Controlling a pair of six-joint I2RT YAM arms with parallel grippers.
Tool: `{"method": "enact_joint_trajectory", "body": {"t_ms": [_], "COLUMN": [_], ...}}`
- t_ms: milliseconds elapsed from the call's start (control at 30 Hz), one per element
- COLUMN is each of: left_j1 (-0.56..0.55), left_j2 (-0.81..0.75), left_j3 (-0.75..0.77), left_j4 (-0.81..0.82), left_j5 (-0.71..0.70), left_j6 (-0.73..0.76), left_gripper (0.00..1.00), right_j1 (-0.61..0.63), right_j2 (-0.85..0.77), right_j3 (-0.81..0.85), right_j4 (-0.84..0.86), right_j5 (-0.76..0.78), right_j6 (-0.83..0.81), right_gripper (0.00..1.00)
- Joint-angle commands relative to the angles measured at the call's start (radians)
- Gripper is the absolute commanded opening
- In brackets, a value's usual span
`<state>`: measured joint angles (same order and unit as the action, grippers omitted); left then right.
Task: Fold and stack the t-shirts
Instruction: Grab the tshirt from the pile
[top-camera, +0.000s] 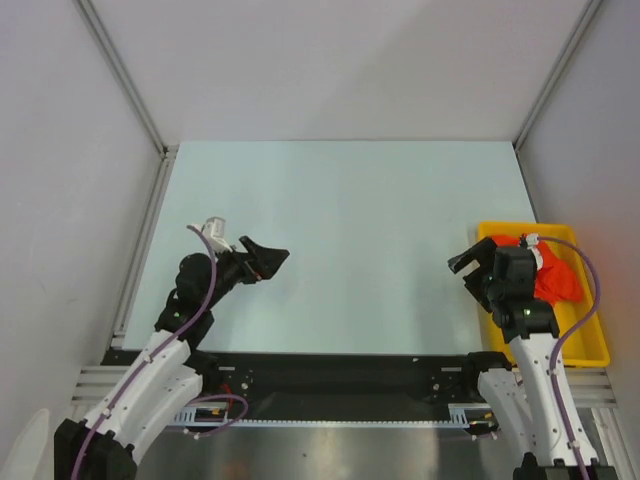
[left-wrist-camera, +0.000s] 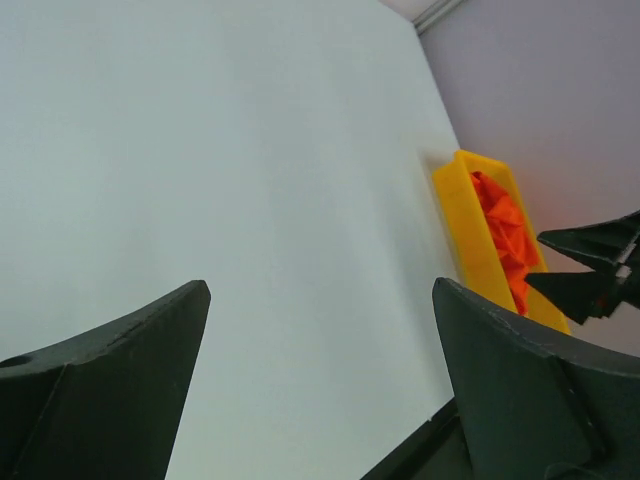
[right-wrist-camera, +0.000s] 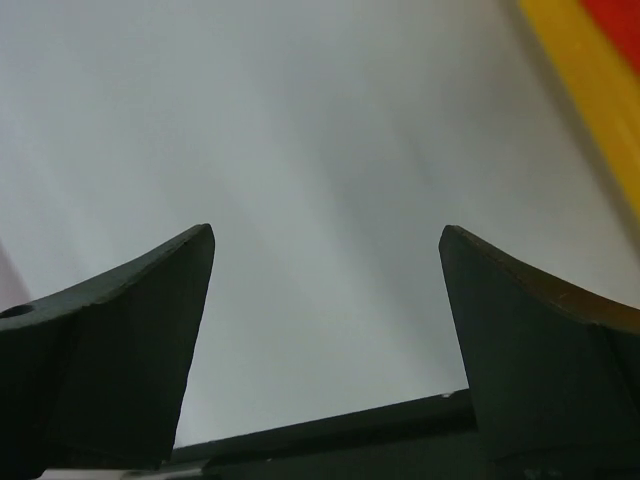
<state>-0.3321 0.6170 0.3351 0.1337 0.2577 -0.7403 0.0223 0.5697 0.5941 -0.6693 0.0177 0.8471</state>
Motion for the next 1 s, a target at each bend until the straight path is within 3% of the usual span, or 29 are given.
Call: {"method": "enact_joint_trajectory", "body": {"t_ms": [0, 100, 233, 300, 433, 600, 767, 867, 967], "left_j1": [0.008, 0.01, 0.012, 0.013, 0.013, 0.011, -0.001, -0.001, -0.001], "left_j2": [0.067, 0.16, 0.274, 0.236, 0.224, 0.213, 0.224, 0.225, 0.227], "left_j3": [0.141, 0.256, 0.377, 0.361, 0.409, 0.444, 0.466, 0.47, 0.485], "left_j4": [-0.074, -0.201, -0.321, -0.26, -0.301, -0.261, -0.255, -0.259, -0.278], "left_j5": [-0.055, -0.202, -0.3, -0.276, -0.265, -0.078, -0.072, -0.069, -0.06], "left_j6": [0.103, 0.147, 0.197, 0.246, 0.352, 0.485, 0.565, 0.564, 0.542], "left_gripper": [1.0, 1.0, 1.0, 1.0, 1.0, 1.0, 1.0, 1.0, 1.0], "right_j1": [-0.005, -0.047, -0.176, -0.214, -0.316, -0.364, -0.418, -0.417, -0.42], "right_j2": [0.116, 0.246, 0.453, 0.563, 0.766, 0.918, 1.082, 1.13, 1.154], "right_j3": [0.15, 0.267, 0.406, 0.441, 0.522, 0.489, 0.447, 0.432, 0.444], "right_j4": [-0.118, -0.098, -0.096, -0.079, -0.14, -0.095, -0.073, -0.043, -0.038], "right_j5": [0.208, 0.2, 0.162, 0.257, 0.353, 0.533, 0.576, 0.579, 0.565], "right_j6": [-0.193, -0.316, -0.3, -0.273, -0.162, -0.115, -0.046, -0.039, -0.043], "right_gripper": [1.0, 1.0, 1.0, 1.0, 1.0, 1.0, 0.97, 0.93, 0.76]}}
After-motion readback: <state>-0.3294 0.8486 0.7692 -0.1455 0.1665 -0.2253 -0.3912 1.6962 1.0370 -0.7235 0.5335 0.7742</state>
